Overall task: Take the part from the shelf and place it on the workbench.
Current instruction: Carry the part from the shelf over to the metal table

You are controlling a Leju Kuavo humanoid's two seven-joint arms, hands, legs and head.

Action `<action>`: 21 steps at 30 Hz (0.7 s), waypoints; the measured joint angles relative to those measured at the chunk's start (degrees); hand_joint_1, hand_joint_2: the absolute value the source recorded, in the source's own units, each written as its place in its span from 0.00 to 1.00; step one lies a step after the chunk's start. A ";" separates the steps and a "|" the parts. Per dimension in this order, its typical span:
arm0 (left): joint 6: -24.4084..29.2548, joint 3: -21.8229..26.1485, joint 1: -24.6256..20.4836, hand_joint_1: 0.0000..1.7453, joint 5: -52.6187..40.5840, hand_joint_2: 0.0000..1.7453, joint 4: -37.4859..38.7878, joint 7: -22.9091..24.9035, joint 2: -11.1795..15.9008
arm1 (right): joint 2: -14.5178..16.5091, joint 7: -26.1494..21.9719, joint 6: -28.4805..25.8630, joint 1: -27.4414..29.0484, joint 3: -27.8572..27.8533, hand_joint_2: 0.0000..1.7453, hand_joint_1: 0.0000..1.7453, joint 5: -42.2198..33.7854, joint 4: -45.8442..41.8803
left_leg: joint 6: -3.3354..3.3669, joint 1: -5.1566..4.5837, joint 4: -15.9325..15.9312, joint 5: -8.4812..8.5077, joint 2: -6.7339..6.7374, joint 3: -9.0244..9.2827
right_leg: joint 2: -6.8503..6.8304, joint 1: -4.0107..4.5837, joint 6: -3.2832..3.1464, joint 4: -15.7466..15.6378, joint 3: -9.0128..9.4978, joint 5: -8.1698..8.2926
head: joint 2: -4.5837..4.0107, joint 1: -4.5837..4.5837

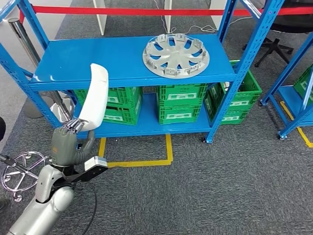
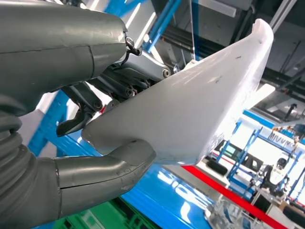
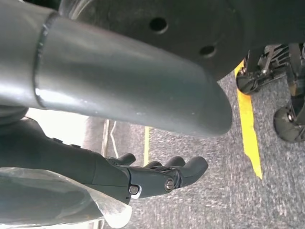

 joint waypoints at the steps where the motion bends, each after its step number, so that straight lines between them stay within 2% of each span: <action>1: -0.01 -0.03 -0.03 1.00 0.01 1.00 0.01 0.00 -0.04 | -0.01 -0.02 -0.05 0.06 -0.15 0.00 0.00 -0.04 0.00 | 0.49 -0.01 0.00 0.52 0.10 -0.50 | 0.07 -0.11 0.34 0.07 -0.28 -0.09 | 0.00 -0.01; 2: -0.04 -0.05 -0.08 1.00 0.01 1.00 0.01 0.00 -0.13 | -0.01 -0.03 -0.09 0.10 -0.27 0.00 0.00 -0.07 0.00 | 1.06 0.02 -0.05 1.10 0.19 -1.06 | 0.17 -0.19 0.65 0.72 -0.80 -1.13 | 0.00 0.05; 3: -0.09 -0.07 -0.14 1.00 0.02 1.00 0.02 0.00 -0.24 | -0.01 -0.02 -0.10 0.13 -0.36 0.00 0.00 -0.09 0.00 | 1.55 0.08 -0.16 1.75 0.28 -1.71 | 0.27 -0.23 0.90 2.39 -1.53 -3.20 | 0.00 0.08; 5: -0.32 -0.10 -0.20 1.00 0.03 1.00 0.03 0.00 -0.46 | -0.01 -0.02 -0.12 0.11 -0.51 0.00 0.00 -0.14 0.00 | 2.16 -0.04 -0.13 3.05 0.35 -3.31 | 0.39 -0.27 1.18 9.13 -3.52 -9.02 | 0.01 0.17; 6: -0.43 -0.12 -0.20 1.00 0.03 1.00 0.05 0.00 -0.52 | -0.01 -0.02 -0.13 0.10 -0.58 0.00 0.00 -0.18 0.00 | 2.27 -0.18 -0.09 3.69 0.35 -4.16 | 0.40 -0.26 1.24 12.86 -4.29 -11.08 | 0.01 0.18; 7: -0.53 -0.15 -0.20 1.00 0.03 1.00 0.09 0.00 -0.60 | -0.01 -0.07 -0.15 0.09 -0.63 0.00 0.00 -0.23 0.00 | 2.31 -0.33 -0.05 4.38 0.36 -5.10 | 0.41 -0.24 1.21 15.73 -4.54 -11.79 | 0.00 0.18; 8: -0.57 -0.20 -0.20 1.00 0.03 1.00 0.13 0.00 -0.66 | -0.01 -0.18 -0.17 0.09 -0.66 0.00 0.00 -0.27 0.00 | 2.32 -0.49 -0.01 5.03 0.36 -5.99 | 0.41 -0.21 1.09 16.92 -4.02 -11.16 | 0.00 0.17; 9: -0.60 -0.26 -0.20 1.00 0.03 1.00 0.15 0.00 -0.72 | -0.01 -0.32 -0.21 0.08 -0.67 0.00 0.00 -0.31 -0.01 | 2.30 -0.64 0.02 5.67 0.37 -6.83 | 0.41 -0.17 0.86 16.13 -2.53 -9.61 | 0.00 0.18; 10: -0.63 -0.32 -0.23 1.00 0.03 1.00 0.16 0.00 -0.77 | -0.01 -0.49 -0.24 0.06 -0.68 0.00 0.00 -0.33 -0.01 | 2.25 -0.78 0.03 6.31 0.36 -7.60 | 0.43 -0.08 0.55 13.64 -0.13 -7.88 | -0.01 0.16; 11: -0.69 -0.38 -0.26 1.00 0.03 1.00 0.16 0.00 -0.80 | -0.02 -0.67 -0.28 0.02 -0.69 0.00 0.00 -0.35 -0.04 | 2.15 -0.88 0.05 6.88 0.33 -8.19 | 0.48 0.06 0.17 9.66 2.94 -6.99 | -0.01 0.16; 12: -0.75 -0.43 -0.33 1.00 0.03 1.00 0.15 0.00 -0.82 | -0.03 -0.81 -0.32 -0.05 -0.70 0.00 0.00 -0.34 -0.08 | 1.99 -1.00 0.09 7.41 0.30 -8.66 | 0.52 0.23 -0.17 5.00 6.28 -6.92 | -0.01 0.16; 13: -0.82 -0.47 -0.42 1.00 0.03 1.00 0.15 0.00 -0.83 | -0.04 -0.92 -0.35 -0.12 -0.70 0.00 0.00 -0.31 -0.11 | 1.76 -1.07 0.10 7.97 0.29 -9.00 | 0.56 0.38 -0.40 1.10 8.87 -7.45 | -0.01 0.14; 14: -0.89 -0.51 -0.51 1.00 0.03 1.00 0.15 0.01 -0.83 | -0.05 -1.02 -0.39 -0.15 -0.71 0.00 0.00 -0.27 -0.14 | 1.52 -1.07 0.03 8.55 0.30 -9.26 | 0.61 0.52 -0.54 -1.55 10.47 -8.08 | -0.01 0.14; 15: -0.94 -0.56 -0.58 1.00 0.02 1.00 0.15 0.01 -0.83 | -0.05 -1.05 -0.47 -0.13 -0.71 0.00 0.00 -0.22 -0.15 | 1.24 -1.07 -0.12 9.17 0.31 -9.44 | 0.62 0.61 -0.64 -2.83 10.97 -8.19 | -0.01 0.13; 16: -0.98 -0.63 -0.62 1.00 0.00 1.00 0.16 0.02 -0.80 | -0.05 -1.06 -0.55 -0.08 -0.72 0.00 0.00 -0.15 -0.15 | 0.95 -1.01 -0.24 9.52 0.29 -9.68 | 0.55 0.51 -0.89 -3.10 10.69 -7.80 | -0.01 0.12; 17: -1.03 -0.69 -0.63 1.00 -0.01 1.00 0.17 0.04 -0.76 | -0.05 -1.05 -0.63 -0.02 -0.73 0.00 0.00 -0.09 -0.15 | 0.59 -0.98 -0.08 9.05 0.24 -9.96 | 0.46 0.43 -1.25 -3.15 10.24 -7.20 | -0.01 0.08; 18: -1.09 -0.73 -0.62 1.00 -0.02 1.00 0.19 0.07 -0.70 | -0.05 -1.04 -0.72 0.02 -0.74 0.00 0.00 -0.01 -0.16 | 0.23 -0.92 1.00 7.48 0.18 -10.37 | 0.33 0.33 -1.74 -3.18 9.70 -6.58 | -0.01 -0.02; 19: -1.14 -0.75 -0.61 1.00 -0.02 1.00 0.20 0.11 -0.61 | -0.05 -1.04 -0.76 0.02 -0.75 0.00 0.00 0.10 -0.16 | -0.13 -0.81 3.34 4.88 0.14 -11.02 | 0.20 0.24 -2.19 -3.15 9.13 -6.00 | -0.01 -0.14; 21: -1.29 -0.75 -0.56 1.00 -0.01 1.00 0.24 0.18 -0.50 | -0.05 -1.11 -0.82 0.04 -0.76 0.00 0.00 0.31 -0.16 | -0.68 -0.52 10.93 -0.74 0.13 -12.58 | 0.08 0.34 -2.67 -2.68 7.65 -5.11 | -0.01 -0.33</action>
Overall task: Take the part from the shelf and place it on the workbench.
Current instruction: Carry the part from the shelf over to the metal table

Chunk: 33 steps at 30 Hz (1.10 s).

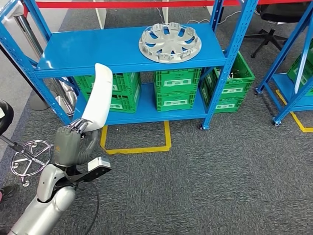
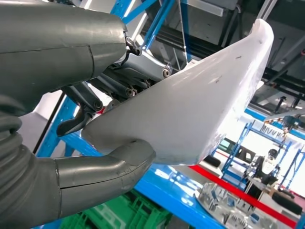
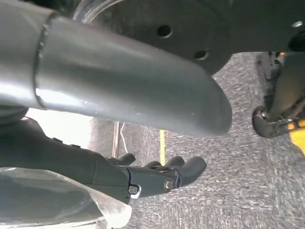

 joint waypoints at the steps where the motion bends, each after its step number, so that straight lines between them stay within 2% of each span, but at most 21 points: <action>1: -0.05 0.00 0.08 1.00 0.01 1.00 0.04 0.01 0.04 | 0.00 -0.05 -0.01 0.01 0.00 0.00 0.00 0.09 0.00 | -0.20 0.13 3.58 -1.45 0.00 -0.52 | -0.03 0.03 -0.04 0.33 -0.81 0.40 | 0.00 -0.03; 2: -0.10 0.00 0.17 1.00 0.01 1.00 0.08 0.02 0.05 | 0.00 -0.10 -0.03 0.01 0.00 0.00 0.00 0.18 0.00 | -0.34 0.26 5.63 -1.52 0.00 -0.40 | -0.05 0.04 -0.01 0.73 -1.68 0.75 | 0.00 -0.02; 3: -0.10 0.00 0.26 1.00 0.02 1.00 0.10 0.02 0.07 | 0.00 -0.14 -0.05 0.00 0.00 0.00 0.00 0.25 -0.01 | -0.41 0.37 5.62 -0.50 0.00 0.60 | -0.06 0.03 0.06 1.18 -2.55 1.05 | 0.00 -0.03; 5: -0.10 0.00 0.34 1.00 0.01 1.00 0.13 0.02 0.07 | 0.00 -0.19 -0.08 0.01 0.00 0.00 0.00 0.40 0.00 | -0.22 0.51 -0.01 2.34 0.00 4.89 | -0.04 0.01 0.29 2.14 -4.02 1.45 | -0.01 -0.03; 7: -0.10 0.00 0.35 1.00 -0.01 1.00 0.11 0.02 0.07 | 0.01 -0.18 -0.08 -0.02 0.00 0.00 0.00 0.49 0.01 | 0.23 0.36 -6.73 2.89 -0.03 8.95 | -0.04 0.08 0.78 2.93 -5.08 1.85 | -0.01 -0.01; 9: -0.11 0.00 0.40 1.00 0.00 1.00 0.10 0.02 0.08 | 0.01 -0.10 -0.10 -0.03 0.00 0.00 0.00 0.51 0.01 | 0.70 0.04 -9.25 2.54 -0.08 10.05 | -0.08 0.04 1.56 3.08 -5.75 2.62 | -0.01 0.01; 11: -0.17 0.00 0.41 1.00 0.01 1.00 0.10 0.04 0.04 | -0.02 0.06 -0.17 0.04 0.00 0.00 0.00 0.52 0.01 | 1.35 0.15 -10.10 3.19 0.01 9.69 | 0.08 0.01 2.36 3.09 -6.33 2.75 | -0.01 -0.01; 13: -0.23 -0.01 0.41 1.00 0.00 1.00 0.10 0.06 -0.10 | -0.04 0.15 -0.23 0.05 0.00 0.00 0.00 0.55 0.01 | 2.14 0.50 -10.92 4.11 0.16 8.97 | 0.30 -0.01 2.99 5.90 -7.85 -0.43 | -0.01 0.24; 15: -0.25 -0.02 0.48 1.00 -0.01 1.00 0.10 0.06 -0.20 | -0.04 0.15 -0.24 0.03 0.00 0.00 0.00 0.58 0.01 | 2.54 0.52 -10.95 5.06 0.24 7.75 | 0.37 -0.20 3.42 12.74 -10.00 -5.49 | 0.00 0.54; 16: -0.25 -0.02 0.52 1.00 -0.01 1.00 0.11 0.06 -0.21 | -0.04 0.15 -0.23 0.03 0.00 0.00 0.00 0.60 0.01 | 2.54 0.48 -10.86 5.54 0.28 7.09 | 0.37 -0.25 3.58 16.12 -10.66 -6.94 | 0.00 0.56; 17: -0.26 -0.03 0.55 1.00 -0.01 1.00 0.11 0.06 -0.21 | -0.04 0.16 -0.23 0.04 0.00 0.00 0.00 0.62 0.01 | 2.51 0.46 -10.74 6.00 0.31 6.44 | 0.37 -0.27 3.69 18.22 -10.71 -7.17 | 0.00 0.58; 18: -0.26 -0.03 0.56 1.00 -0.01 1.00 0.12 0.06 -0.21 | -0.04 0.17 -0.23 0.04 0.00 0.00 0.00 0.63 0.01 | 2.45 0.44 -10.60 6.45 0.33 5.78 | 0.37 -0.27 3.71 18.42 -9.88 -6.15 | 0.00 0.59; 19: -0.26 -0.04 0.56 1.00 -0.01 1.00 0.13 0.06 -0.21 | -0.04 0.19 -0.23 0.02 0.00 0.00 0.00 0.63 0.01 | 2.36 0.45 -10.43 6.87 0.33 5.14 | 0.38 -0.27 3.66 16.50 -8.06 -4.33 | 0.00 0.60; 21: -0.25 -0.04 0.55 1.00 -0.01 1.00 0.11 0.06 -0.21 | -0.04 0.21 -0.22 -0.10 0.00 0.00 0.00 0.62 0.00 | 1.99 0.40 -10.04 7.70 0.29 4.03 | 0.43 -0.21 3.41 8.60 -2.51 -2.03 | -0.01 0.61; 23: -0.24 -0.05 0.54 1.00 -0.01 1.00 0.10 0.06 -0.22 | -0.04 0.22 -0.20 -0.18 0.00 0.00 0.00 0.61 0.00 | 1.45 0.31 -9.92 8.69 0.25 3.37 | 0.58 -0.04 3.05 2.38 1.34 -2.39 | -0.01 0.57; 25: -0.24 -0.08 0.55 1.00 -0.01 1.00 0.10 0.06 -0.23 | -0.04 0.23 -0.17 -0.12 -0.01 0.00 0.00 0.60 0.01 | 0.87 0.28 -10.20 9.85 0.22 3.10 | 0.64 0.09 2.43 1.13 1.40 -2.33 | 0.00 0.53; 27: -0.25 -0.11 0.59 1.00 0.01 1.00 0.11 0.06 -0.16 | -0.04 0.28 -0.17 -0.10 -0.02 0.00 0.00 0.55 0.00 | 0.21 0.34 -9.69 8.69 0.14 2.58 | 0.42 -0.07 1.34 1.11 0.35 -1.19 | -0.01 0.44; 29: -0.25 -0.13 0.63 1.00 0.02 1.00 0.13 0.06 -0.06 | -0.04 0.31 -0.19 -0.16 -0.02 0.00 0.00 0.52 0.00 | -0.40 0.45 -5.18 3.15 0.09 1.42 | 0.18 -0.20 0.40 1.07 -0.99 0.22 | -0.01 0.27; 31: -0.26 -0.15 0.67 1.00 0.02 1.00 0.13 0.06 -0.03 | -0.04 0.31 -0.19 -0.16 -0.02 0.00 0.00 0.52 0.01 | -0.76 0.51 2.61 -2.29 0.09 0.28 | 0.07 -0.10 0.14 1.31 -2.82 1.60 | 0.00 0.20; 32: -0.26 -0.17 0.69 1.00 0.02 1.00 0.13 0.06 -0.02 | -0.04 0.31 -0.19 -0.15 -0.02 0.00 0.00 0.52 0.01 | -0.83 0.52 5.67 -3.01 0.09 0.20 | 0.01 -0.06 0.16 1.52 -3.80 2.22 | 0.00 0.20; 33: -0.26 -0.20 0.71 1.00 0.02 1.00 0.13 0.06 -0.02 | -0.04 0.31 -0.19 -0.15 -0.02 0.00 0.00 0.52 0.01 | -0.82 0.52 7.24 -2.31 0.09 0.74 | -0.03 -0.03 0.22 1.80 -4.82 2.79 | 0.01 0.20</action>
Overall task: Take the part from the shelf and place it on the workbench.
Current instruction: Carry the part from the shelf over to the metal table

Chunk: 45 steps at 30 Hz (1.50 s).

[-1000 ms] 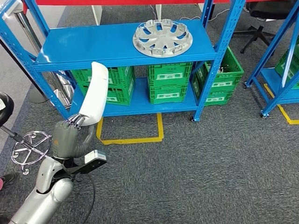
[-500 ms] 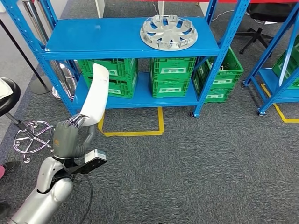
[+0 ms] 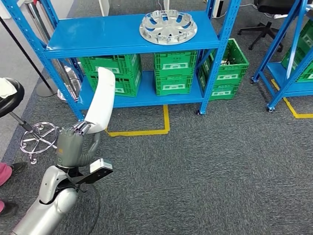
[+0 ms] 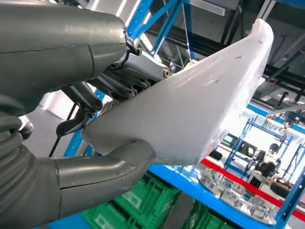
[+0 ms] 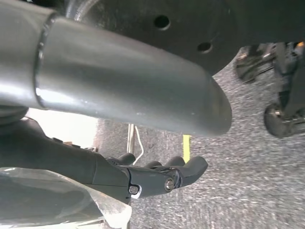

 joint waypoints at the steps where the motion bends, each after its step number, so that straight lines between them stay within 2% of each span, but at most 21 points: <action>1: 0.00 -0.02 0.00 1.00 0.00 1.00 0.00 0.00 0.00 | 0.00 0.00 0.02 -0.01 0.00 0.00 0.00 0.00 0.00 | 0.09 0.00 -0.42 1.66 0.00 1.42 | -0.03 0.01 0.09 0.35 -1.05 0.54 | 0.00 0.01; 3: 0.00 -0.04 -0.06 1.00 0.02 1.00 0.00 0.00 0.00 | 0.00 0.00 0.11 -0.03 0.00 0.00 0.00 0.00 0.00 | 0.52 -0.04 -6.65 4.01 -0.02 6.69 | 0.00 0.06 0.33 1.09 -2.84 1.55 | -0.01 0.00; 6: -0.02 -0.05 -0.20 1.00 0.05 1.00 -0.02 0.00 -0.01 | 0.00 0.01 0.25 -0.01 0.01 0.00 0.00 0.01 0.00 | 1.29 -0.41 -17.22 2.07 -0.10 13.20 | 0.04 0.15 1.10 1.45 -4.20 3.30 | -0.01 0.07; 9: -0.15 -0.07 -0.13 1.00 0.13 1.00 0.01 0.00 -0.03 | -0.01 0.09 0.25 0.14 -0.01 0.00 0.00 0.04 0.00 | 2.48 -0.45 -18.60 3.45 0.06 12.18 | 0.17 -0.01 2.21 1.18 -5.10 3.85 | -0.01 0.04; 11: -0.23 -0.08 -0.10 1.00 0.17 1.00 0.04 0.00 -0.13 | -0.01 0.17 0.24 0.22 -0.01 0.00 0.00 0.08 0.00 | 3.36 -0.23 -18.78 5.12 0.27 10.50 | 0.36 -0.12 2.87 4.55 -6.58 -0.98 | -0.01 0.26; 13: -0.27 -0.09 -0.07 1.00 0.20 1.00 0.04 0.00 -0.21 | -0.01 0.19 0.25 0.21 -0.02 0.00 0.00 0.10 0.00 | 3.69 -0.28 -18.69 6.75 0.30 8.46 | 0.40 -0.17 3.36 11.88 -8.19 -6.83 | -0.01 0.47; 15: -0.30 -0.10 -0.01 1.00 0.20 1.00 0.05 0.00 -0.25 | -0.01 0.17 0.26 0.16 -0.02 0.00 0.00 0.13 -0.01 | 3.59 -0.31 -18.49 8.36 0.34 6.27 | 0.39 -0.20 3.61 17.76 -8.15 -7.28 | -0.01 0.47; 16: -0.32 -0.12 0.02 1.00 0.21 1.00 0.06 0.00 -0.25 | -0.01 0.17 0.25 0.13 -0.02 0.00 0.00 0.15 -0.01 | 3.48 -0.31 -18.35 9.13 0.36 5.16 | 0.39 -0.22 3.64 18.33 -7.00 -5.60 | -0.01 0.47; 18: -0.37 -0.14 0.04 1.00 0.52 1.00 0.07 -0.07 -0.26 | -0.02 0.17 0.23 0.04 -0.02 0.00 0.00 0.27 -0.03 | 3.12 -0.31 -18.10 10.47 0.33 3.24 | 0.41 -0.28 3.48 13.32 -1.58 -2.94 | -0.01 0.48; 20: -0.79 -0.13 0.00 1.00 1.33 1.00 0.07 -0.19 -0.27 | -0.02 0.15 0.20 -0.08 -0.02 0.00 0.00 0.39 -0.05 | 2.59 -0.46 -17.87 11.66 0.27 2.12 | 0.43 -0.20 3.00 3.44 5.80 -4.81 | -0.01 0.47; 22: -1.44 -0.15 -0.03 1.00 2.07 1.00 0.07 -0.24 -0.31 | -0.02 0.10 0.22 -0.10 -0.02 0.00 0.00 0.43 -0.07 | 1.99 -0.46 -17.91 12.84 0.28 1.78 | 0.45 0.04 2.38 -1.98 8.91 -6.87 | -0.01 0.53; 24: -2.09 -0.25 -0.02 1.00 2.60 1.00 0.08 -0.24 -0.37 | -0.02 0.13 0.24 -0.01 -0.02 0.00 0.00 0.45 -0.07 | 1.27 -0.21 -17.78 12.90 0.25 1.50 | 0.34 0.02 1.44 -2.16 8.17 -6.22 | 0.01 0.58; 25: -2.40 -0.28 -0.01 1.00 2.84 1.00 0.08 -0.24 -0.39 | -0.02 0.15 0.22 0.03 -0.02 0.00 0.00 0.48 -0.07 | 0.90 -0.11 -16.80 11.58 0.21 1.17 | 0.23 -0.02 0.88 -2.16 7.82 -5.73 | 0.01 0.51; 28: -3.11 -0.38 0.01 1.00 3.40 1.00 0.13 -0.16 -0.39 | -0.02 0.20 0.22 0.10 -0.03 0.00 0.00 0.60 -0.07 | 0.14 0.05 -7.40 3.91 0.14 -1.28 | 0.02 0.01 -0.03 -2.04 6.62 -4.17 | 0.01 0.25; 30: -3.33 -0.53 0.06 1.00 3.66 1.00 0.19 -0.08 -0.39 | -0.02 0.20 0.28 0.18 -0.02 0.00 0.00 0.66 -0.07 | -0.05 0.08 -1.76 2.12 0.14 -2.08 | 0.02 0.08 0.01 -1.62 5.47 -3.29 | 0.01 0.25; 32: -3.50 -0.64 0.07 1.00 3.83 1.00 0.22 -0.06 -0.39 | -0.02 0.22 0.36 0.26 -0.02 0.00 0.00 0.74 -0.07 | 0.16 0.07 -4.27 4.24 0.13 0.77 | 0.06 0.11 0.14 -0.92 4.21 -2.83 | 0.01 0.25; 34: -3.67 -0.64 0.00 1.00 4.04 1.00 0.22 -0.03 -0.38 | -0.02 0.25 0.46 0.24 -0.02 0.00 0.00 0.89 -0.07 | 0.84 -0.09 -12.09 6.11 0.09 5.72 | 0.09 0.15 0.33 -0.19 3.29 -2.66 | 0.01 0.25; 36: -3.90 -0.63 -0.07 1.00 4.22 1.00 0.22 0.02 -0.34 | -0.02 0.31 0.54 0.19 -0.02 0.00 0.00 1.03 -0.07 | 1.48 -0.38 -16.72 6.31 0.07 8.20 | 0.09 0.19 0.85 0.21 2.61 -2.36 | 0.01 0.26; 40: -4.15 -0.64 -0.13 1.00 4.58 1.00 0.22 0.11 -0.33 | -0.04 0.42 0.55 0.19 -0.02 0.00 0.00 1.27 -0.08 | 2.74 -0.20 -18.11 7.11 0.19 7.84 | 0.18 0.25 2.18 1.29 1.34 -2.90 | 0.01 0.40; 43: -4.28 -0.66 -0.13 1.00 4.88 1.00 0.22 0.11 -0.45 | -0.07 0.44 0.56 0.22 -0.02 0.00 0.00 1.40 -0.09 | 3.55 0.04 -18.57 8.19 0.31 6.88 | 0.40 -0.07 3.00 10.45 -2.90 -8.37 | 0.01 0.64; 45: -4.42 -0.66 0.05 1.00 5.05 1.00 0.22 0.11 -0.47 | -0.09 0.43 0.56 0.27 -0.02 0.00 0.00 1.45 -0.09 | 3.53 0.00 -18.48 8.74 0.31 6.08 | 0.40 -0.29 3.41 16.18 -5.22 -10.39 | 0.01 0.63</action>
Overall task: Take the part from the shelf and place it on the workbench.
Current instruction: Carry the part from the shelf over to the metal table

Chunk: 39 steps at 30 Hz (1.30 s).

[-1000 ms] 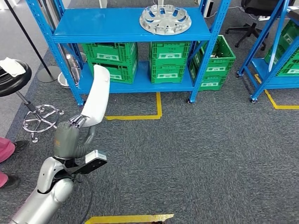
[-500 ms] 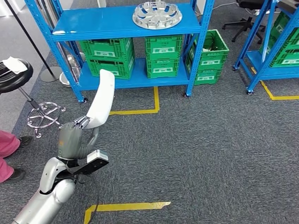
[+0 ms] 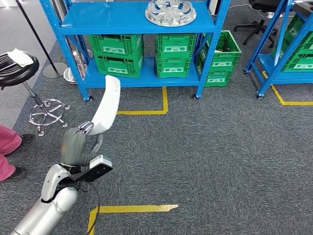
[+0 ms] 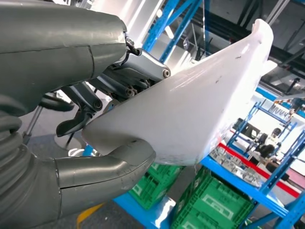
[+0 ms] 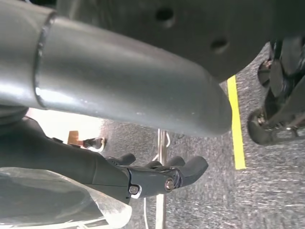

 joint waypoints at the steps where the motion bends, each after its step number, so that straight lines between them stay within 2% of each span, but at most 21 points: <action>1: -0.04 -0.01 0.07 1.00 0.10 1.00 0.00 0.00 0.01 | -0.03 -0.01 0.00 0.03 0.00 0.00 0.00 0.02 0.00 | -0.10 0.00 0.06 0.22 -0.01 -0.31 | 0.00 -0.09 0.12 -0.08 0.29 0.54 | 0.00 0.01; 2: -0.08 -0.02 0.11 1.00 0.17 1.00 0.00 0.00 0.01 | -0.08 -0.02 0.00 0.04 0.00 0.00 0.00 0.04 0.00 | -0.23 0.02 0.15 0.40 -0.02 -0.54 | -0.01 -0.19 0.17 -2.60 1.82 2.10 | 0.00 0.01; 4: -0.14 -0.02 0.11 1.00 0.28 1.00 -0.01 0.00 0.01 | -0.17 -0.05 0.00 -0.02 0.00 0.00 0.00 0.08 -0.01 | -0.64 -0.06 0.43 0.67 -0.04 -0.89 | -0.01 -0.30 0.14 -11.10 6.60 5.42 | 0.00 0.02; 5: -0.16 -0.01 0.07 1.00 0.29 1.00 -0.01 0.00 0.02 | -0.19 -0.07 0.00 -0.07 0.00 0.00 0.00 0.10 -0.01 | -0.90 -0.15 0.61 0.82 -0.05 -1.12 | 0.02 -0.30 -0.05 -14.41 8.40 6.33 | 0.00 -0.02; 6: -0.16 0.01 0.04 1.00 0.30 1.00 -0.02 0.00 0.02 | -0.19 -0.09 0.01 -0.11 0.00 0.00 0.00 0.10 -0.01 | -0.92 -0.30 0.82 0.84 -0.05 -1.37 | 0.04 -0.32 -0.17 -16.29 9.32 6.66 | 0.00 -0.04; 7: -0.17 0.02 0.03 1.00 0.30 1.00 -0.02 0.00 0.03 | -0.18 -0.10 0.01 -0.11 0.00 0.00 0.00 0.11 0.00 | -0.62 -0.45 0.96 1.00 -0.06 -1.63 | 0.06 -0.29 -0.29 -16.80 9.46 6.59 | 0.00 -0.09; 9: -0.18 0.03 0.06 1.00 0.30 1.00 -0.02 0.00 0.03 | -0.17 -0.10 0.01 0.02 0.00 0.00 0.00 0.12 -0.01 | 0.22 -0.48 0.99 1.33 -0.08 -1.88 | 0.06 -0.26 -0.55 -16.82 9.27 6.98 | 0.00 -0.10; 10: -0.19 0.03 0.06 1.00 0.30 1.00 -0.02 0.00 0.03 | -0.17 -0.08 -0.01 0.07 0.00 0.00 0.00 0.13 -0.02 | 0.35 -0.44 0.85 1.64 -0.08 -1.90 | 0.07 -0.17 -0.70 -16.79 9.18 7.08 | 0.00 -0.10; 13: -0.20 0.03 0.05 1.00 0.30 1.00 -0.02 0.00 0.03 | -0.17 -0.08 -0.02 0.07 0.00 0.00 0.00 0.13 -0.01 | -0.16 -0.34 0.48 2.04 -0.08 -1.90 | 0.07 -0.02 -1.00 -16.71 8.94 7.27 | 0.00 -0.09; 18: -0.19 0.03 0.05 1.00 0.30 1.00 -0.02 0.00 0.03 | -0.17 -0.09 0.01 0.06 0.00 0.00 0.00 0.15 -0.01 | -0.41 -0.32 0.33 2.20 -0.08 -1.91 | 0.06 0.00 -1.08 -16.66 8.85 7.32 | 0.00 -0.10; 22: -0.19 0.15 0.87 1.00 0.31 1.00 -0.69 0.00 0.89 | -0.17 -0.64 0.13 0.05 0.00 0.00 0.00 0.66 0.00 | -1.52 -0.22 -0.06 2.64 -0.11 -2.05 | 0.00 0.09 -1.35 -16.49 8.51 7.47 | 0.00 -0.08; 25: -0.20 0.27 1.44 1.00 0.23 1.00 -1.08 0.00 1.25 | -0.17 -1.02 -0.04 0.04 0.00 0.00 0.00 0.91 0.00 | -1.85 -0.20 -0.06 2.63 -0.11 -2.11 | 0.00 0.09 -1.36 -16.48 8.47 7.47 | 0.00 -0.07; 27: -0.33 0.49 1.70 1.00 -0.06 1.00 -1.32 0.04 1.37 | -0.11 -1.30 -0.29 0.04 0.03 0.00 0.00 1.20 0.00 | -1.52 -0.32 0.24 2.50 -0.15 -2.29 | -0.07 -0.11 -1.11 -16.63 8.47 7.63 | 0.00 -0.09; 29: -0.55 0.80 1.85 1.00 -0.37 1.00 -1.62 0.15 1.49 | 0.05 -1.44 -0.66 0.02 0.13 0.00 0.00 1.54 0.00 | -0.88 -0.47 0.17 2.51 -0.25 -2.38 | -0.27 -0.20 -0.70 -17.02 8.62 7.88 | 0.00 -0.11; 31: -0.68 1.01 1.96 1.00 -0.61 1.00 -1.96 0.29 1.50 | 0.14 -1.53 -0.96 0.01 0.22 0.00 0.00 1.95 0.00 | -0.50 -0.12 -1.28 3.25 -0.40 -1.84 | -0.28 -0.09 -0.40 -16.58 8.36 7.09 | 0.00 -0.02; 33: -0.74 1.11 2.05 1.00 -0.81 1.00 -2.16 0.46 1.47 | 0.14 -1.61 -1.13 0.01 0.27 0.00 0.00 2.33 0.00 | -0.37 0.34 -2.44 3.98 -0.68 -1.56 | -0.09 -0.21 -0.01 -12.30 6.38 3.86 | 0.00 0.18; 35: -0.79 1.16 2.42 1.00 -0.86 1.00 -2.19 0.60 1.50 | 0.15 -1.65 -1.25 0.01 0.30 0.00 0.00 2.56 0.00 | -0.47 0.44 -2.44 4.22 -1.17 -2.07 | -0.02 -0.53 0.50 -4.73 3.04 -0.08 | 0.00 0.25; 36: -0.82 1.16 2.71 1.00 -0.87 1.00 -2.19 0.64 1.51 | 0.15 -1.66 -1.32 0.03 0.31 0.00 0.00 2.63 0.00 | -0.62 0.52 -2.32 4.33 -1.51 -2.38 | -0.02 -0.70 0.76 -2.19 1.99 -0.92 | 0.00 0.24; 37: -0.83 1.16 2.97 1.00 -0.88 1.00 -2.19 0.66 1.51 | 0.14 -1.66 -1.38 0.05 0.31 0.00 0.00 2.67 0.00 | -0.84 0.65 -2.12 4.44 -1.95 -2.71 | 0.00 -0.87 0.99 -1.86 1.99 -0.58 | 0.00 0.23; 38: -0.84 1.16 3.13 1.00 -0.88 1.00 -2.19 0.67 1.52 | 0.14 -1.66 -1.44 0.08 0.31 0.00 0.00 2.69 -0.01 | -1.13 0.88 -1.78 4.53 -2.48 -3.07 | 0.14 -1.07 1.26 -4.03 3.25 0.84 | 0.00 0.23; 39: -0.85 1.17 3.20 1.00 -0.88 1.00 -2.19 0.67 1.52 | 0.14 -1.67 -1.48 0.09 0.31 0.00 0.00 2.70 -0.01 | -1.50 1.14 -1.28 4.56 -3.06 -3.50 | 0.70 -1.39 1.59 -7.94 5.42 2.72 | 0.00 0.25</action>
